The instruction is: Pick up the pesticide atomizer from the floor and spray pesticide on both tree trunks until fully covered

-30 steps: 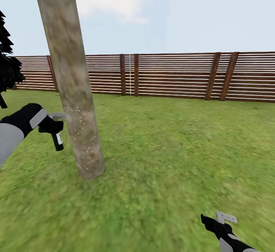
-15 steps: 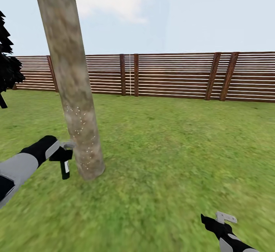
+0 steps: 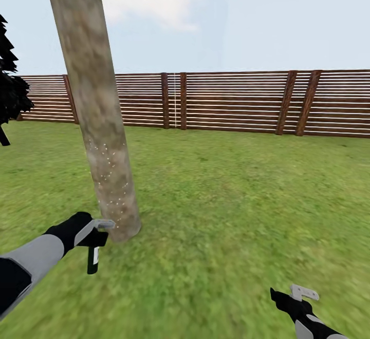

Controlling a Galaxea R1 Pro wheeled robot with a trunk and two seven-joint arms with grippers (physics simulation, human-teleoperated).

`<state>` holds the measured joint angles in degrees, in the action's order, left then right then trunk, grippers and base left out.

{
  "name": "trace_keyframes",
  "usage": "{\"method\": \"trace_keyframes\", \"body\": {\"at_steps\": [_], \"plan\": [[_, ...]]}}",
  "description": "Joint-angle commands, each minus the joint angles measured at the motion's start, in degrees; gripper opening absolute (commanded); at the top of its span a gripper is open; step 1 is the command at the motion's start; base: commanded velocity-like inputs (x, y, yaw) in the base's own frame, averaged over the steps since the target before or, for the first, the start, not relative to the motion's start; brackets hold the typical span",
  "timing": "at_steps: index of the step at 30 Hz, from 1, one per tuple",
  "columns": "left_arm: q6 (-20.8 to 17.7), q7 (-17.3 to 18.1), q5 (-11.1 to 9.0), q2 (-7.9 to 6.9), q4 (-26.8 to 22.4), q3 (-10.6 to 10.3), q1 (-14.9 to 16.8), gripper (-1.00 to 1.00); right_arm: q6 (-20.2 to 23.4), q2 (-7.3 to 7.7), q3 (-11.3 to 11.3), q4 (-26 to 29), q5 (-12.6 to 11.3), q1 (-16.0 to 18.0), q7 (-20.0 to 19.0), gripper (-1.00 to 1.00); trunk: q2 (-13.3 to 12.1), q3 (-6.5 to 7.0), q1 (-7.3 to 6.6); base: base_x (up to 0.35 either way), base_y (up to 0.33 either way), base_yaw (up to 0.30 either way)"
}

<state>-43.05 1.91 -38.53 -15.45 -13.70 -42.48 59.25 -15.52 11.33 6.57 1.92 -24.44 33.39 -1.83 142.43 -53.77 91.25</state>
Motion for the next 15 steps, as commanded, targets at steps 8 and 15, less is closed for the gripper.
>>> {"method": "trace_keyframes", "body": {"at_steps": [8,15], "plan": [[-1.07,0.04,0.13,-2.25,-0.59,-0.06,2.98,-1.00,-0.21,0.01,0.46,-0.07,-0.61,0.05,-0.19,1.00,0.03,-0.06,-0.01,0.000,0.000,0.000],[-5.41,0.02,0.12,-2.47,-0.63,-0.06,13.18,-1.00,-0.21,0.01,0.46,-0.07,-0.61,0.03,-0.19,1.00,0.03,-0.06,-0.01,0.000,0.000,0.000]]}}
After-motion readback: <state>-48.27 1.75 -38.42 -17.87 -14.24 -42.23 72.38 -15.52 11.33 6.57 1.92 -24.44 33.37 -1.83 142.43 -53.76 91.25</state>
